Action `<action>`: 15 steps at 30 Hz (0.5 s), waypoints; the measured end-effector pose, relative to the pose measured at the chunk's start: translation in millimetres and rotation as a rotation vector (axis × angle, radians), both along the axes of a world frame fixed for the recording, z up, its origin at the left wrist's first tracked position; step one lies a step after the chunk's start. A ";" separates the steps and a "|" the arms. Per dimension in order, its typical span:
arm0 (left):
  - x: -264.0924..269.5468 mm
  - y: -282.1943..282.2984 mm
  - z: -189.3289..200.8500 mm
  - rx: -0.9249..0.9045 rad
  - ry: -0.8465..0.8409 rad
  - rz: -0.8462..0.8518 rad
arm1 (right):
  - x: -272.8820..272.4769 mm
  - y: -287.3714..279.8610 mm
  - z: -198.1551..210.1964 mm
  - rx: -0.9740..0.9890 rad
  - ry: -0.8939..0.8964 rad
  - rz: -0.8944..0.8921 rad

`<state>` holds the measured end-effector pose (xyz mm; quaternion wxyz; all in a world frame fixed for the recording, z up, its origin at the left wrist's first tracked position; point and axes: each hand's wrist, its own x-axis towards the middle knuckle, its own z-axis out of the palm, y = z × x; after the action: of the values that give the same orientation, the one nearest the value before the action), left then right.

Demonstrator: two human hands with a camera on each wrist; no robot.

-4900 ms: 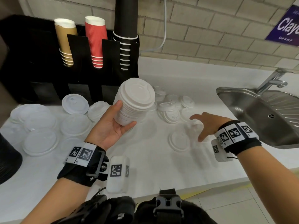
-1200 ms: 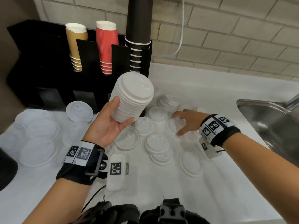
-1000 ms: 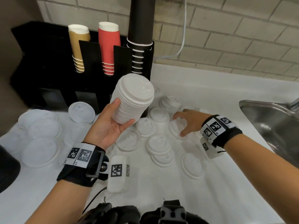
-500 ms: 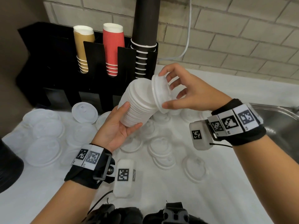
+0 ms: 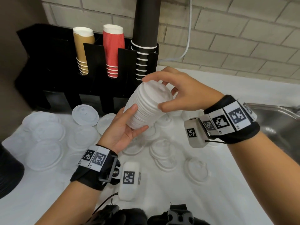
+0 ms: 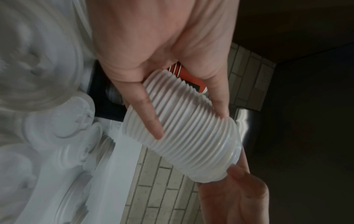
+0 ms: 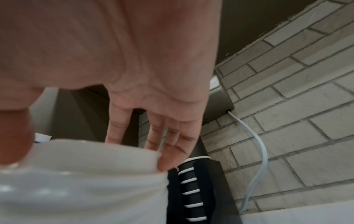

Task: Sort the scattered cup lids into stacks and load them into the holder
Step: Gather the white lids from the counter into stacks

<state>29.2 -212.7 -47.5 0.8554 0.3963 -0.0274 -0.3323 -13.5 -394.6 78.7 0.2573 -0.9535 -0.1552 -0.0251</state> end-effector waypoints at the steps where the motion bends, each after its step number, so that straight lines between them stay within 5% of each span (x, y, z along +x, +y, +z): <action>1: 0.0 -0.4 0.4 -0.008 0.009 0.001 | 0.0 0.6 -0.2 -0.003 -0.008 -0.006; 15: 2.6 -0.5 2.5 -0.068 0.006 -0.023 | 6.7 10.1 9.0 -0.023 -0.042 -0.039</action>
<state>31.7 -213.2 -44.9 0.8648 0.3655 -0.0406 -0.3420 -6.9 -384.5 87.7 0.2427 -0.9584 -0.1421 -0.0485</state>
